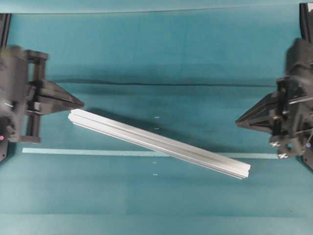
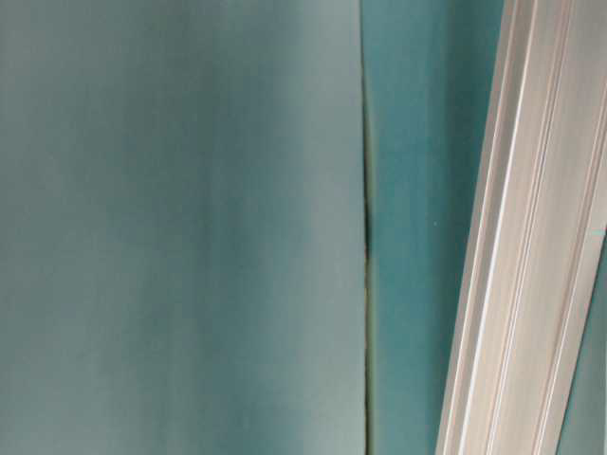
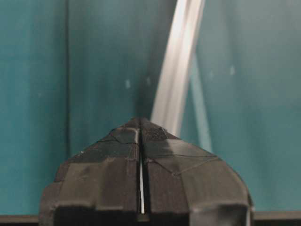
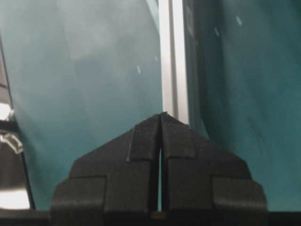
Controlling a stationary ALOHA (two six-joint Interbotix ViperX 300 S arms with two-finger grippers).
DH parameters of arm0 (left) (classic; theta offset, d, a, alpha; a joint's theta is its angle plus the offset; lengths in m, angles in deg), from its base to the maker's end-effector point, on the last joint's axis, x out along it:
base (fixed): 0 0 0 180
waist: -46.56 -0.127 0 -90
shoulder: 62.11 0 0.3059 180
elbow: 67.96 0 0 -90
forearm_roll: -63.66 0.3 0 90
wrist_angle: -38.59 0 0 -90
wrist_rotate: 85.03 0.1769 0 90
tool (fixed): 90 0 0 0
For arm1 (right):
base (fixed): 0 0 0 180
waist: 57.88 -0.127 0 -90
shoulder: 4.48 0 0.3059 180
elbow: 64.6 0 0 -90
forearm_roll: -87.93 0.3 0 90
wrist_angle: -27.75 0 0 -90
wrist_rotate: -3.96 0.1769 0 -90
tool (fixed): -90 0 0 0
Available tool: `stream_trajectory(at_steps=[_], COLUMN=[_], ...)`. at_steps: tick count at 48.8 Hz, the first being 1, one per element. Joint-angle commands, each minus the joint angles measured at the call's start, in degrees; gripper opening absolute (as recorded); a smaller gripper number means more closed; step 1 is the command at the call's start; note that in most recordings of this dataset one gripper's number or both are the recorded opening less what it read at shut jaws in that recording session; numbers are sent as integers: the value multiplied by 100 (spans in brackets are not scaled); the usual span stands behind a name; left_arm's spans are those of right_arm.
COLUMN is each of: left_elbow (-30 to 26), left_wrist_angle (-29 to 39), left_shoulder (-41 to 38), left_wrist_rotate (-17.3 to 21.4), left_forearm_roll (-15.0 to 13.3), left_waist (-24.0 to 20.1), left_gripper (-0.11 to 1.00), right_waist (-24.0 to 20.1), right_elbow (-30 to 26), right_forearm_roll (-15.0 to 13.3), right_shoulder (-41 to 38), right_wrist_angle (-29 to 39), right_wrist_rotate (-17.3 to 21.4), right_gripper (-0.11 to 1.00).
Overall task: Lift the metal rail with both hands.
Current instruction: 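Move both grippers down toward opposite ends of the silver rail, then close left gripper on left end and right gripper on right end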
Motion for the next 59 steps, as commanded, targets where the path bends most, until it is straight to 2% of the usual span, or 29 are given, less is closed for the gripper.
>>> stream_trajectory(at_steps=[1,14,19,34,45,49,53,59], left_elbow=[-316,-949,-1143,-1266,-1116,-1055,-967,-870], left_wrist_angle=[158,1556,1819,1635,1169,1107,1107,1090], left_shoulder=[-211,-1125,-1415,-1951,-1934,-1942,-1951,-1951], left_wrist_rotate=[62,255,352,545,712,826,914,1028], left_forearm_roll=[26,26,26,26,26,26,26,26], left_waist=[-97,-114,-123,-123,-123,-123,-114,-114], left_gripper=[-4,-4,-4,-4,0,2,7,19], right_waist=[-53,-123,-123,-158,-176,-193,-211,-308], right_elbow=[-369,-1081,-1380,-1538,-1521,-1503,-1441,-1336], right_forearm_roll=[26,35,26,26,35,35,35,35], right_shoulder=[-316,-1274,-1644,-2188,-2215,-2224,-2224,-2232], right_wrist_angle=[299,1784,2171,2259,1872,1767,1714,1723], right_wrist_rotate=[0,0,-18,-53,-53,-44,-26,18], right_gripper=[-1,-1,-1,2,7,15,28,62])
